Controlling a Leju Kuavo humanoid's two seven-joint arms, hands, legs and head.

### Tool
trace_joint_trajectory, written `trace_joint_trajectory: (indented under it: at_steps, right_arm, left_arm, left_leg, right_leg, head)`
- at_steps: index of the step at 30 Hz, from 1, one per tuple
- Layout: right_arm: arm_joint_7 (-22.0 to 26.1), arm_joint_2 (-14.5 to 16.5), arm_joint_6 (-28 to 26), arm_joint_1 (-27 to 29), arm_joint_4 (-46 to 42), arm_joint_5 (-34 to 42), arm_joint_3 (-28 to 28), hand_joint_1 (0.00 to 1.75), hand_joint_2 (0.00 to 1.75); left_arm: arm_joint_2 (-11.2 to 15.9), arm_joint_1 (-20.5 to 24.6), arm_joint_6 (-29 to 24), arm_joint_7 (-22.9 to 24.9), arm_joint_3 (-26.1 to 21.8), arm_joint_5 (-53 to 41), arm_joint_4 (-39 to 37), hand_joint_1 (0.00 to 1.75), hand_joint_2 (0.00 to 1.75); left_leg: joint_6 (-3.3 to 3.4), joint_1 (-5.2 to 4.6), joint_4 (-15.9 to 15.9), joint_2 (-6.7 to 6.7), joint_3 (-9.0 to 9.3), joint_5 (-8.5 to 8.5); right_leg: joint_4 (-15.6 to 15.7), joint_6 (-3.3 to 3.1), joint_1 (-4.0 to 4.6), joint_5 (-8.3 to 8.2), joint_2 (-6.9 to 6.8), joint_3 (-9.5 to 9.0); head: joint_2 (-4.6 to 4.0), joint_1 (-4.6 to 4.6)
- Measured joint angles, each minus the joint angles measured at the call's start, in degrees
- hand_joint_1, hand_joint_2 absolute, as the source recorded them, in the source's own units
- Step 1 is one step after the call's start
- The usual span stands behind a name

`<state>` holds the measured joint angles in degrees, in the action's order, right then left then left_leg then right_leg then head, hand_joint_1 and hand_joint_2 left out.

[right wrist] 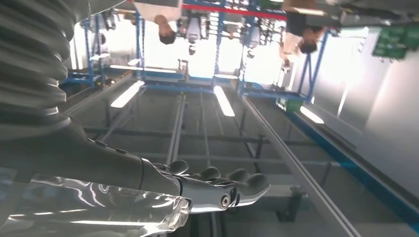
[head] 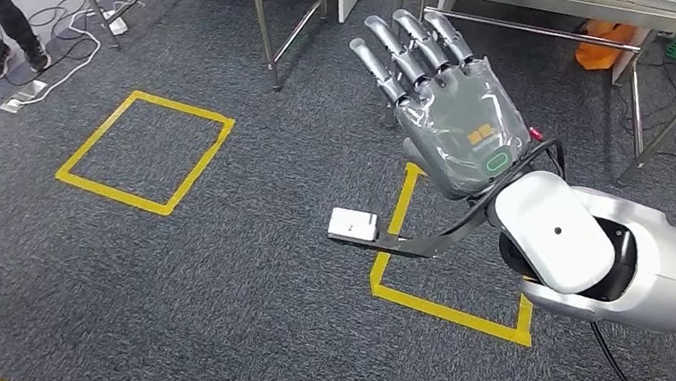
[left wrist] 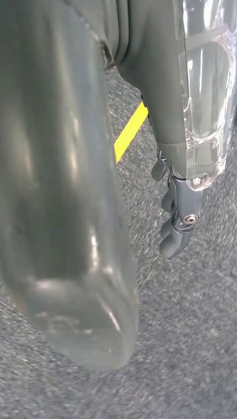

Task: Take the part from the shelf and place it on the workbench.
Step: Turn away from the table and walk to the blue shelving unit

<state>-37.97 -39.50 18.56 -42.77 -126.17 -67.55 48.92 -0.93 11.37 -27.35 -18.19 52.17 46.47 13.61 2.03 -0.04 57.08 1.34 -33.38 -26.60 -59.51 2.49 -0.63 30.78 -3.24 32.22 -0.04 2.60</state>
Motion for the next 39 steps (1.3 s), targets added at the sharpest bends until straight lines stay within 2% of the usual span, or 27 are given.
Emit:
trace_joint_trajectory:
  at_steps: [2, 3, 4, 5, 6, 8, 9, 11, 12, 13, 15, 16, 17, 19, 20, 22, 23, 25, 26, 28, 30, 32, 34, 35, 36, 37, 39]
  right_arm:
    - [0.0, -0.5, -0.7, 2.0, -0.4, -0.6, -0.8, 0.00, 1.75]
    - [0.0, -0.6, -0.9, 2.9, -0.6, -0.8, -1.0, 0.00, 1.75]
    - [0.0, -0.7, -1.1, 3.6, -0.7, -1.0, -1.2, 0.00, 1.75]
    - [0.0, -0.8, -1.4, 4.2, -0.7, -1.2, -1.3, 0.00, 1.75]
    - [0.0, -0.8, -1.6, 4.6, -0.8, -1.5, -1.5, 0.00, 1.75]
    - [0.0, -0.8, -2.0, 5.4, -0.9, -2.0, -2.1, 0.00, 1.75]
    - [0.0, -0.9, -2.2, 5.6, -1.0, -2.1, -2.4, 0.00, 1.75]
    - [0.0, -0.9, -2.3, 6.0, -1.2, -2.2, -2.7, 0.00, 1.75]
    - [0.0, -0.9, -2.3, 6.1, -1.2, -2.2, -2.8, 0.00, 1.75]
    - [0.0, -0.9, -2.3, 6.2, -1.2, -2.2, -2.9, 0.00, 1.75]
    - [0.1, -0.8, -2.4, 6.5, -1.3, -2.3, -3.3, 0.00, 1.75]
    - [0.1, -0.8, -2.5, 6.6, -1.4, -2.4, -3.5, 0.00, 1.75]
    - [0.2, -0.7, -2.6, 6.9, -1.4, -2.6, -3.6, 0.00, 1.75]
    - [0.3, -0.7, -3.0, 7.6, -1.3, -2.7, -3.7, 0.00, 1.75]
    - [0.4, -0.6, -3.2, 8.0, -1.3, -2.9, -3.7, 0.00, 1.75]
    - [0.4, -0.4, -3.6, 8.6, -1.2, -3.1, -3.9, 0.00, 1.75]
    - [0.4, -0.4, -3.7, 8.8, -1.2, -3.2, -4.0, 0.00, 1.75]
    - [0.4, -0.3, -4.0, 9.1, -1.3, -3.3, -4.4, 0.00, 1.75]
    - [0.4, -0.2, -4.1, 9.2, -1.3, -3.4, -4.7, 0.00, 1.75]
    - [0.5, -0.1, -4.1, 9.6, -1.5, -3.6, -5.3, 0.00, 1.75]
    - [0.5, -0.1, -4.1, 9.8, -1.8, -3.7, -5.7, 0.00, 1.75]
    - [0.5, -0.1, -4.0, 10.2, -2.0, -3.8, -6.2, 0.00, 1.75]
    - [0.6, -0.1, -3.7, 10.6, -2.0, -3.7, -6.4, 0.00, 1.75]
    - [0.6, -0.1, -3.4, 10.8, -2.0, -3.7, -6.5, 0.00, 1.75]
    - [0.7, -0.1, -3.1, 10.8, -2.1, -3.7, -6.5, 0.00, 1.75]
    - [0.7, -0.1, -2.9, 10.8, -2.2, -3.7, -6.6, 0.00, 1.75]
    - [0.8, -0.1, -2.6, 10.8, -2.5, -3.7, -6.9, 0.00, 1.75]
  left_arm:
    - [0.0, -0.2, 0.0, -0.2, 0.0, 0.0, 0.0, 0.00, 0.00]
    - [0.0, -0.4, -0.1, -0.2, 0.0, 0.0, -0.1, 0.00, 0.00]
    - [0.1, -0.7, -0.1, -0.2, 0.0, 0.0, -0.1, 0.00, 0.00]
    - [0.1, -0.9, -0.1, -0.2, 0.0, 0.0, -0.1, 0.00, 0.00]
    - [0.2, -1.0, -0.1, -0.2, 0.0, 0.0, -0.1, 0.00, 0.00]
    - [0.2, -1.1, -0.1, -0.2, 0.0, 0.0, -0.2, 0.00, 0.00]
    - [0.2, -1.1, -0.1, -0.2, 0.0, 0.0, -0.2, 0.00, 0.00]
    - [0.2, -1.3, -0.1, -0.2, 0.0, 0.0, -0.2, 0.00, 0.00]
    - [0.2, -1.4, -0.1, -0.2, 0.0, 0.0, -0.3, 0.00, 0.00]
    - [0.2, -1.5, -0.1, -0.2, 0.0, 0.0, -0.3, 0.00, 0.00]
    - [0.3, -1.5, -0.2, -0.2, 0.0, 0.0, -0.3, 0.00, 0.00]
    - [0.4, -1.5, -0.2, -0.1, 0.0, -0.1, -0.3, 0.00, 0.00]
    - [0.4, -1.5, -0.2, -0.1, 0.0, -0.2, -0.3, 0.00, 0.00]
    - [0.4, -1.6, -0.2, 0.1, 0.0, -0.3, -0.3, 0.00, 0.00]
    - [0.4, -1.6, -0.2, 0.1, 0.0, -0.4, -0.3, 0.00, 0.00]
    - [0.4, -1.6, -0.3, -0.2, 0.0, -0.6, -0.3, 0.00, 0.00]
    - [0.5, -1.6, -0.3, -0.4, 0.0, -0.6, -0.3, 0.00, 0.00]
    - [0.5, -1.3, -0.3, -0.8, 0.0, -0.8, -0.3, 0.00, 0.00]
    - [0.5, -1.2, -0.3, -0.9, 0.0, -0.9, -0.3, 0.00, 0.00]
    - [0.5, -1.2, -0.5, -0.9, 0.0, -1.0, -0.3, 0.00, 0.00]
    - [0.5, -1.1, -0.5, -0.9, 0.0, -1.2, -0.3, 0.00, 0.00]
    - [0.4, -1.0, -0.6, -0.9, 0.0, -1.3, -0.3, 0.00, 0.00]
    - [0.3, -1.1, -0.6, -0.9, 0.0, -1.3, -0.3, 0.00, 0.00]
    - [0.3, -1.1, -0.6, -0.9, 0.0, -1.3, -0.4, 0.00, 0.00]
    - [0.3, -1.1, -0.7, -0.8, 0.0, -1.3, -0.4, 0.00, 0.00]
    - [0.4, -1.2, -0.7, -0.7, 0.0, -1.3, -0.4, 0.00, 0.00]
    - [0.3, -1.2, -0.7, -0.4, 0.0, -1.3, -0.4, 0.00, 0.00]
  left_leg:
    - [0.31, -0.18, 0.0, -1.32, -0.10, 0.17]
    - [0.42, -0.34, 0.0, -1.99, -0.14, 0.23]
    - [0.51, -0.54, 0.0, -2.66, -0.16, 0.29]
    - [0.59, -0.72, 0.0, -3.31, -0.17, 0.35]
    - [0.65, -0.85, 0.0, -3.97, -0.15, 0.41]
    - [0.70, -0.99, 0.0, -5.20, -0.18, 0.54]
    - [0.62, -1.00, 0.1, -5.75, -0.31, 0.63]
    - [0.22, -0.88, 0.1, -6.77, -0.66, 0.91]
    - [-0.06, -0.82, 0.0, -7.24, -0.85, 1.07]
    - [-0.24, -0.86, 0.2, -6.68, -1.05, 0.92]
    - [-0.70, -0.98, 2.8, -3.50, -2.49, -1.18]
    - [-0.99, -0.86, 5.7, -1.72, -3.83, -3.09]
    - [-1.45, -0.58, 9.6, -0.92, -5.64, -5.15]
    - [-2.25, 0.03, 15.6, -1.10, -8.41, -7.37]
    - [-2.60, 0.29, 16.0, -1.16, -8.48, -6.93]
    - [-3.10, 0.56, 10.2, -0.11, -5.08, -3.52]
    - [-3.14, 0.40, 6.2, 1.28, -2.78, -2.18]
    - [-2.38, 0.08, 1.2, 3.06, -0.10, -1.04]
    - [-1.80, -0.15, 0.7, 3.17, 0.08, -1.23]
    - [-0.81, -0.13, 0.5, 1.93, -0.11, -0.93]
    - [-0.17, 0.02, 0.4, 0.70, -0.23, -0.57]
    - [0.25, 0.03, 0.4, -0.59, -0.35, -0.31]
    - [0.48, -0.15, 0.4, -2.05, -0.42, -0.16]
    - [0.54, -0.25, 0.4, -2.80, -0.43, -0.12]
    - [0.58, -0.34, 0.4, -3.59, -0.40, -0.07]
    - [0.58, -0.41, 0.4, -4.35, -0.36, -0.03]
    - [0.43, -0.47, 0.5, -5.73, -0.46, 0.10]
  right_leg:
    - [-8.4, 0.01, 0.03, 4.13, 2.24, 3.66]
    - [-11.9, -0.14, 0.12, 5.34, 2.69, 5.34]
    - [-13.6, -0.41, 0.22, 5.47, 2.91, 6.28]
    - [-12.9, -0.78, 0.37, 4.46, 3.11, 6.16]
    - [-10.1, -1.24, 0.56, 2.54, 3.48, 5.00]
    - [-1.8, -2.27, 0.99, -1.56, 5.53, 1.23]
    - [1.4, -2.62, 1.13, -2.73, 6.48, -0.25]
    - [3.9, -2.94, 1.23, -3.13, 7.18, -1.39]
    - [4.2, -2.93, 1.21, -3.26, 6.65, -1.47]
    - [4.6, -2.91, 1.13, -3.50, 6.07, -1.58]
    - [5.4, -2.95, 0.93, -4.02, 4.77, -1.74]
    - [5.6, -2.96, 0.87, -4.15, 4.08, -1.74]
    - [5.6, -3.01, 0.83, -4.17, 3.35, -1.69]
    - [5.5, -2.96, 0.71, -4.13, 1.72, -1.61]
    - [5.5, -2.86, 0.64, -4.07, 0.90, -1.58]
    - [5.1, -2.43, 0.49, -3.80, -0.51, -1.60]
    - [4.8, -2.09, 0.50, -3.58, -1.10, -1.59]
    - [4.3, -1.40, 0.62, -3.18, -2.11, -1.57]
    - [4.2, -1.14, 0.69, -3.08, -2.59, -1.60]
    - [4.1, -0.64, 0.53, -2.86, -3.02, -1.67]
    - [1.8, -0.03, 0.22, -0.93, -0.78, -0.79]
    - [-5.0, 0.27, 0.09, 3.02, 2.06, 2.16]
    - [-11.8, 0.15, 0.11, 5.44, 2.83, 5.28]
    - [-12.5, -0.05, 0.12, 5.02, 2.95, 5.75]
    - [-11.2, -0.36, 0.14, 3.58, 3.13, 5.27]
    - [-8.2, -0.76, 0.18, 1.46, 3.61, 3.97]
    - [-0.8, -1.62, 0.21, -2.11, 6.09, 0.80]
  head:
    - [0.00, 0.47]
    - [0.00, 0.75]
    - [0.00, 1.01]
    - [0.00, 1.16]
    - [0.00, 1.24]
    - [0.00, 1.26]
    - [0.00, 1.25]
    - [0.00, 1.29]
    - [0.00, 1.34]
    - [0.00, 1.34]
    - [0.00, 0.95]
    - [0.00, 0.72]
    - [0.00, 0.43]
    - [0.00, 0.05]
    - [0.00, -0.13]
    - [0.00, -0.24]
    - [0.00, -0.31]
    - [0.00, -0.35]
    - [0.00, -0.31]
    - [0.00, -0.19]
    - [0.00, 0.00]
    - [0.00, 0.37]
    - [0.00, 0.78]
    - [0.00, 0.97]
    - [0.00, 1.15]
    - [0.00, 1.29]
    - [0.00, 1.37]
